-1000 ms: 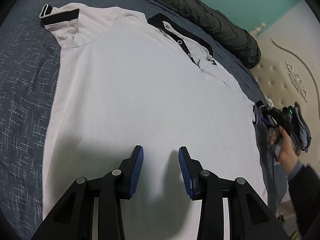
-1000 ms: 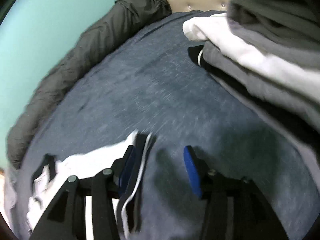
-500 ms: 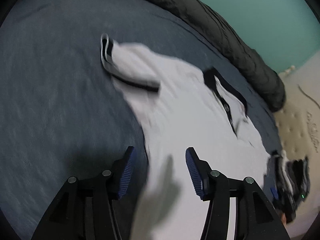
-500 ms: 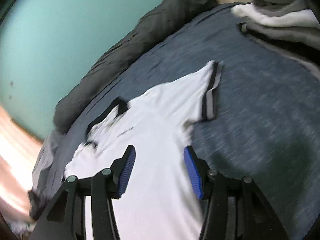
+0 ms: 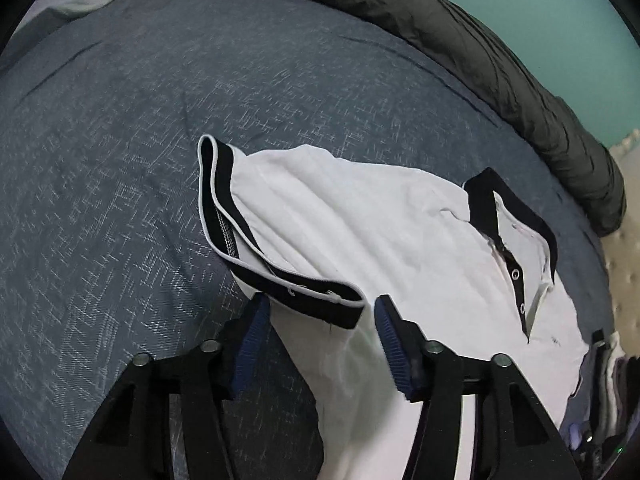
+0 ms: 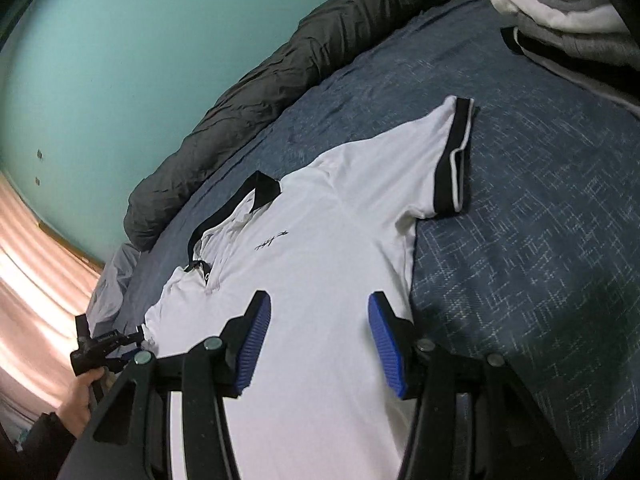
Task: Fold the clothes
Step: 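Grasp the other black-trimmed sleeve cuff with the left tool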
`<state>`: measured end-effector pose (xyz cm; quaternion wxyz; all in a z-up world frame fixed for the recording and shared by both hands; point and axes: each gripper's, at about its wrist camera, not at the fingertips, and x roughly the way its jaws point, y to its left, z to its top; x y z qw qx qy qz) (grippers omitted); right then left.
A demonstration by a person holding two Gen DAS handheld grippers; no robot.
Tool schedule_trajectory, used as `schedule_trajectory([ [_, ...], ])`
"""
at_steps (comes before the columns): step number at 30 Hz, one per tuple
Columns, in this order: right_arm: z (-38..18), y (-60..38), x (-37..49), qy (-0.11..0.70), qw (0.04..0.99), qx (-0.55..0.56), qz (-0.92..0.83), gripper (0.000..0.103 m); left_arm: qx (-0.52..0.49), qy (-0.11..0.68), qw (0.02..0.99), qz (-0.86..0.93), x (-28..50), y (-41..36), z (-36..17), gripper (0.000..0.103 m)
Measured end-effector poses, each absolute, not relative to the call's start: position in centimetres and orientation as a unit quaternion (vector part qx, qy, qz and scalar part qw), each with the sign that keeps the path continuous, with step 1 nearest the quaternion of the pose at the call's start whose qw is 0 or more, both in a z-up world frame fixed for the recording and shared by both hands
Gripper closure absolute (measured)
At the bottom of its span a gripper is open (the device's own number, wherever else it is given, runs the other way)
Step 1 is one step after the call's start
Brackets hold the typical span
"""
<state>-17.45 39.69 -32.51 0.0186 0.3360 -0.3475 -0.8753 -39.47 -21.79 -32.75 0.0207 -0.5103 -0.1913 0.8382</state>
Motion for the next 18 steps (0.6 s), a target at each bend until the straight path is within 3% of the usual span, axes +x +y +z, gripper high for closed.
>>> schedule_trajectory([
  [2,-32.6,40.0,-17.4,-0.351,0.016,0.336,-0.874,0.051,-0.509,-0.194,0.021,0.838,-39.5,-22.0,-32.9,0.079],
  [4,-32.7,40.2,-17.4,-0.353,0.012,0.336,-0.873,0.051,-0.504,-0.191,0.023,0.842,-39.0,-22.6,-32.5,0.088],
  [18,-33.3,39.7,-17.6,-0.368,0.031,0.34,-0.865,0.048,-0.48,-0.301,0.003,0.824,-33.8,-29.4,-33.7,0.091],
])
